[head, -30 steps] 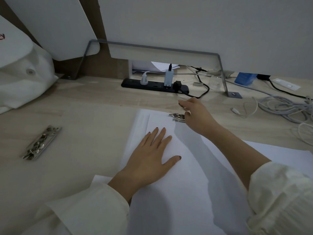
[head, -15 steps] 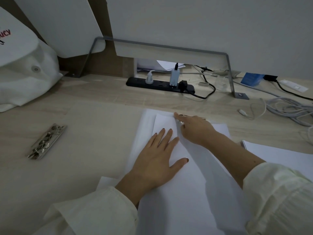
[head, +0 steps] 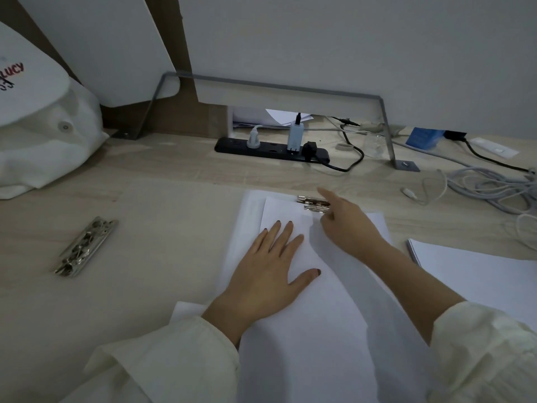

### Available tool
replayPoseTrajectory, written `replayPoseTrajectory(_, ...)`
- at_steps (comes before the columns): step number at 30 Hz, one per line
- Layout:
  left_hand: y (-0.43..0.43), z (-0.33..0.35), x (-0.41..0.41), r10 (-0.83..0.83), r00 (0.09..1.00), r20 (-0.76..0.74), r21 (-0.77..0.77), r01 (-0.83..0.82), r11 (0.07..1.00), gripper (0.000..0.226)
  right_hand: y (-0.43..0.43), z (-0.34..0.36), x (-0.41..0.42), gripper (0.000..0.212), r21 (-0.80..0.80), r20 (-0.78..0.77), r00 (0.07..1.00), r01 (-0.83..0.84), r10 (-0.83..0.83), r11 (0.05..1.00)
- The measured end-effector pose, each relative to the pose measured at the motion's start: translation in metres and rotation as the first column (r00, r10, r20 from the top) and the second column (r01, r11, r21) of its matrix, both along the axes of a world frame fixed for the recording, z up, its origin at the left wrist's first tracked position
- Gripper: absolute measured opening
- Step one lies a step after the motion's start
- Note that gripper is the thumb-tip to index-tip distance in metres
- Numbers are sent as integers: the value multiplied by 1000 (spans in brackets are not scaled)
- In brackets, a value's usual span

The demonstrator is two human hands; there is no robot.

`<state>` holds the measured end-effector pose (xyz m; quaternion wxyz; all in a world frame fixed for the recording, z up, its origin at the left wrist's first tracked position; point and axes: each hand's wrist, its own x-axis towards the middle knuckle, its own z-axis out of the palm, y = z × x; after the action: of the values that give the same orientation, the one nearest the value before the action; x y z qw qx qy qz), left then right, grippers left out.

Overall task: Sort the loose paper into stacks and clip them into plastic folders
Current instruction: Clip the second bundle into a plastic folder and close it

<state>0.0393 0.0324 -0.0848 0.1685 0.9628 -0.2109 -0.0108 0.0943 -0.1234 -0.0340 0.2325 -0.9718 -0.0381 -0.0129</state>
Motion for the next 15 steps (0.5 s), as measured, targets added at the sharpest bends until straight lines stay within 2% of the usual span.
replayPoseTrajectory(4, 4, 9, -3, 6, 999, -36, -10, -7, 1000, 81, -62, 14, -30, 36, 28, -74, 978, 196, -194, 980)
replayPoseTrajectory(6, 4, 15, -8, 3, 1000, 5, 9, -3, 1000, 90, -102, 17, -58, 32, 17, -126, 948, 296, -291, 955)
replayPoseTrajectory(9, 0, 23, -16, -14, 997, 79, 122, 4, 992, 106, -156, 15, -103, 36, 34, -195, 871, 465, -450, 885)
replayPoseTrajectory(11, -4, 27, -26, -3, 998, 70, 147, -7, 989, 90, -183, 15, -132, 45, 19, -225, 801, 573, -555, 819)
replayPoseTrajectory(13, -13, 34, -44, -11, 1000, 6, 139, 10, 990, 60, -206, 17, -161, 57, -8, -250, 728, 658, -639, 753)
replayPoseTrajectory(15, -23, 40, -62, -35, 998, -53, 129, 41, 991, 48, -220, 15, -184, 63, -173, -297, 677, 655, -673, 736)
